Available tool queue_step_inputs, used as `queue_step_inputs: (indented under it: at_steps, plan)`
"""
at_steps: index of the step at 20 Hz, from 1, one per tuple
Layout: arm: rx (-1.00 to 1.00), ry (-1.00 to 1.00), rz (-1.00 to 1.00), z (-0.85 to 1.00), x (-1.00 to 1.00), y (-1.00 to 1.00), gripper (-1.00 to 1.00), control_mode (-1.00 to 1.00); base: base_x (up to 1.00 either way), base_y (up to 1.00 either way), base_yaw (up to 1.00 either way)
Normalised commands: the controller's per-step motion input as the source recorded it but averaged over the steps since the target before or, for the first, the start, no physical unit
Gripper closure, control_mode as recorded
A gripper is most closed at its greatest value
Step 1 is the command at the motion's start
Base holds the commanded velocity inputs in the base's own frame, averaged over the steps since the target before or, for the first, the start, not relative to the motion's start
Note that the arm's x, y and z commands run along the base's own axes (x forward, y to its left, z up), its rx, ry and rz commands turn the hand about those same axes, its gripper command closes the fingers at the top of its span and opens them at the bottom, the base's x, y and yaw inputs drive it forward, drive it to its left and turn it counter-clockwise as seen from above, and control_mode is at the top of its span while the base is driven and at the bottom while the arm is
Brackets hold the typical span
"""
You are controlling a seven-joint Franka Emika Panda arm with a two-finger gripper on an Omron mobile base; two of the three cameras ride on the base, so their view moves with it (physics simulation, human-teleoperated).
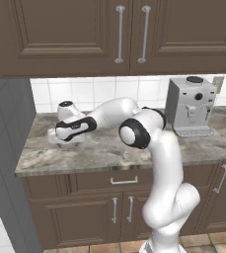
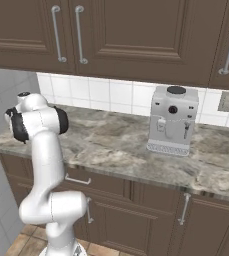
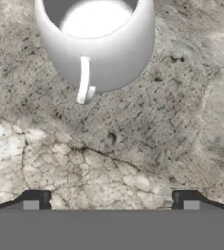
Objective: Clear the mugs and bowl far away from the sink.
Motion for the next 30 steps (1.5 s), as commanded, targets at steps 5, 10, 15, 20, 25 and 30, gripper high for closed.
queue_step_inputs:
  at_steps: [5,10,15,20,25,30]
  plan:
    - [0.05,-0.03,-0.08,0.0,-0.6,-0.48,-1.0,-1.0,0.0,0.0,0.0]
    - [0.01,-0.12,-0.11,0.0,-0.64,-0.47,-1.0,-1.0,0.0,0.0,0.0]
    - [0.01,-0.2,-0.15,0.17,-0.74,-0.28,-1.0,-1.0,0.0,0.0,0.0]
    - [0.0,-0.21,-0.17,0.42,-0.63,-0.07,-1.0,-1.0,0.0,0.0,0.0]
    - [0.02,-0.17,-0.12,0.61,-0.46,-0.02,-1.0,-1.0,0.0,0.0,0.0]
    - [0.04,-0.11,-0.11,0.69,-0.4,-0.02,-1.0,-1.0,0.0,0.0,0.0]
